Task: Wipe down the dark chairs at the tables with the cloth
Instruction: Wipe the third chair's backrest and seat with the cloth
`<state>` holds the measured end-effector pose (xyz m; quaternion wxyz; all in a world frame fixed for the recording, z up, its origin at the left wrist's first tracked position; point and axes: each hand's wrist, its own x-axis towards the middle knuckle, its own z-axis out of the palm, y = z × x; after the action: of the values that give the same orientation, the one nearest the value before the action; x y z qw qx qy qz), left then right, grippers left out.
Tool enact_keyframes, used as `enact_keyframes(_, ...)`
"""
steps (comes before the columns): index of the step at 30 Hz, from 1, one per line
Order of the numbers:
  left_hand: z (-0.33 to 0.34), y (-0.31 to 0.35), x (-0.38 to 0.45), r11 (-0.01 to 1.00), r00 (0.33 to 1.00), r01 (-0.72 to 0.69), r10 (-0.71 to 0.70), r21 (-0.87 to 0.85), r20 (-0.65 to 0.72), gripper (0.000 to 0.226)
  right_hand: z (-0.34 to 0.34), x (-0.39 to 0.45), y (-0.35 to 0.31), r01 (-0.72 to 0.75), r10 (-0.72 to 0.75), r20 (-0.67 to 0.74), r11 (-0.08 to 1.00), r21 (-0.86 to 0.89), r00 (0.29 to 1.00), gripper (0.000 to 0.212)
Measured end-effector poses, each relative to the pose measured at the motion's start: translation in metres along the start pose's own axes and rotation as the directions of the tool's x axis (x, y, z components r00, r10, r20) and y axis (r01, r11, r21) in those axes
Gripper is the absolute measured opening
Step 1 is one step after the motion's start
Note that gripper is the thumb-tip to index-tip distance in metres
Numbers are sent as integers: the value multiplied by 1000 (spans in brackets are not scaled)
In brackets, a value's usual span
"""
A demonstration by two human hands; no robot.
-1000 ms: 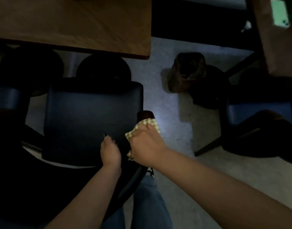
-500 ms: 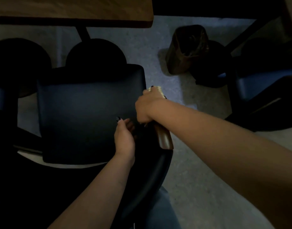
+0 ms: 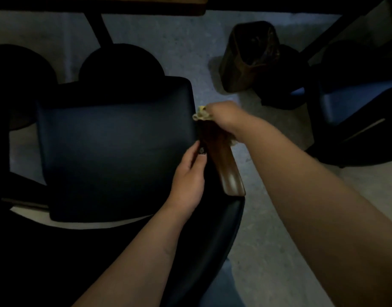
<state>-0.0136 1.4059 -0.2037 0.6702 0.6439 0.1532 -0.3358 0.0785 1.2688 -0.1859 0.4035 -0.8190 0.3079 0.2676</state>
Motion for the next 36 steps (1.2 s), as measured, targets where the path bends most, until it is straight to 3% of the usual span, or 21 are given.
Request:
enact_keyframes(2,2,3,-1,999,998,-2,1,32,57,42,-6,12,13,-193,168,104,928,319,980,32)
enact_keyframes(5,1,4,-1,999,996,-4,0,44,90,47,-5,12,27,-259,181,190,780,570,965,34)
enact_keyframes(8,1,2,0,997,996,-19,13,74,89,47,0,-8,34,-55,32,48,786,616,998,26)
enact_keyframes(11,2,0,2,996,996,-40,34,76,78,46,16,-51,46,217,-174,-133,843,493,976,48)
enact_keyframes(13,2,-1,3,995,996,-47,40,86,85,47,28,-66,49,251,-175,-208,862,440,962,55)
enact_keyframes(15,1,-2,3,993,995,-55,46,101,89,47,28,-60,43,166,-85,-168,809,563,982,46)
enact_keyframes(17,0,-2,3,990,994,-62,50,125,96,48,21,-37,36,9,54,-58,647,763,997,20)
enact_keyframes(20,-2,-3,3,988,992,-71,56,139,110,48,20,-4,49,-205,169,140,471,858,976,37)
enact_keyframes(22,-2,-4,3,989,991,-74,59,127,121,47,28,4,65,-279,193,213,446,850,958,45)
enact_keyframes(24,-2,-5,4,991,991,-66,51,115,127,47,33,4,71,-263,153,217,435,861,964,48)
enact_keyframes(28,-3,-9,5,991,993,-53,39,122,116,47,21,0,58,28,-50,-1,536,844,999,33)
enact_keyframes(31,-3,-8,5,994,993,-40,30,97,111,47,10,-20,42,322,-288,-158,716,619,944,24)
enact_keyframes(33,-2,-5,4,997,994,-41,35,62,105,45,6,-42,38,431,-400,-172,760,486,900,32)
enact_keyframes(36,-1,2,0,998,996,-56,53,41,76,37,3,-70,39,551,-540,-107,815,182,835,27)
